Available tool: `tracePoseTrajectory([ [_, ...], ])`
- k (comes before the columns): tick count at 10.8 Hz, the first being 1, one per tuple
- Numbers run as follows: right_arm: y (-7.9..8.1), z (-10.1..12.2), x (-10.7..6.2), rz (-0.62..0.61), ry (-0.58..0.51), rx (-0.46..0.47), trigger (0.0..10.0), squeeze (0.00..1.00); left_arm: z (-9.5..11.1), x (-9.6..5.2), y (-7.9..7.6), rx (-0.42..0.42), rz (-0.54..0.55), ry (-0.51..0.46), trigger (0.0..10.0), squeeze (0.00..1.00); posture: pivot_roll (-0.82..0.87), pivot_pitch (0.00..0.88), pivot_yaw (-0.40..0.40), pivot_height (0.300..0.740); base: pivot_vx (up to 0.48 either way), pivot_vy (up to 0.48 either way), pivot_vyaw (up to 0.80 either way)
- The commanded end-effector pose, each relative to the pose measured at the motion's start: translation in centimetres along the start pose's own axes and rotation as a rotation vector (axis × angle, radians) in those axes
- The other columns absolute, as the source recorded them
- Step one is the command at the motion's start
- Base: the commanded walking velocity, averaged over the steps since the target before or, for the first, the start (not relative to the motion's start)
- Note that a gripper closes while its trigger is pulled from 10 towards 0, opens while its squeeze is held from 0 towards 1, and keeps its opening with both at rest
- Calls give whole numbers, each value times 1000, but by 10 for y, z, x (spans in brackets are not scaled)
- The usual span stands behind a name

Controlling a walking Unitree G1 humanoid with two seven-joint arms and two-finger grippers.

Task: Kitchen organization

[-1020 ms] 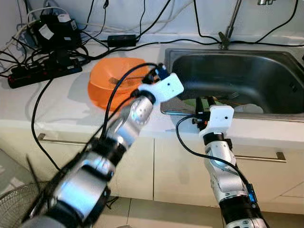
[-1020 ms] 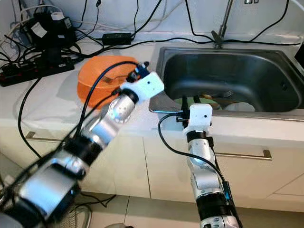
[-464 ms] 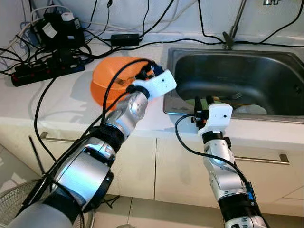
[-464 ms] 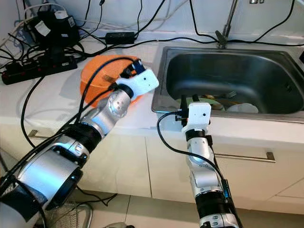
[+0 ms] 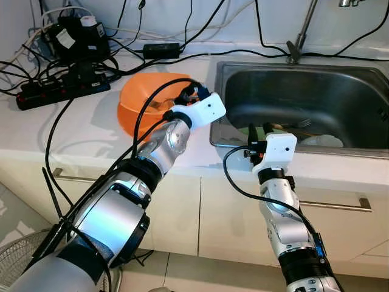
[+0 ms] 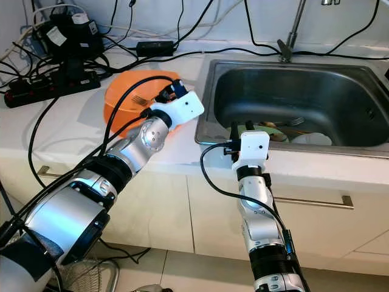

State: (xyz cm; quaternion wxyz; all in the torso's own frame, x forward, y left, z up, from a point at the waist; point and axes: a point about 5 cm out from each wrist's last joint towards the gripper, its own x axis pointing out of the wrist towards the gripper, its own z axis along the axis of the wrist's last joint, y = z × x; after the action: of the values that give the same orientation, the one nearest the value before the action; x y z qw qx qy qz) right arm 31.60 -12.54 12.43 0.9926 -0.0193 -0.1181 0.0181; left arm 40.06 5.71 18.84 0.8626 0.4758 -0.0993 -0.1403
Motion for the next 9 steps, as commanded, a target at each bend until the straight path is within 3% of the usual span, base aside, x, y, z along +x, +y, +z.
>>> tracePoseTrajectory([
  [1, 2, -3, 0, 4, 14, 4, 10000, 0, 6, 3, 5, 37, 14, -14, 10000, 0, 57, 0, 61, 740, 0, 0, 0],
  [9, 4, -4, -3, -3, 13, 12, 10000, 0, 14, 7, 0, 126, 10, 2, 10000, 0, 34, 0, 75, 740, 0, 0, 0],
])
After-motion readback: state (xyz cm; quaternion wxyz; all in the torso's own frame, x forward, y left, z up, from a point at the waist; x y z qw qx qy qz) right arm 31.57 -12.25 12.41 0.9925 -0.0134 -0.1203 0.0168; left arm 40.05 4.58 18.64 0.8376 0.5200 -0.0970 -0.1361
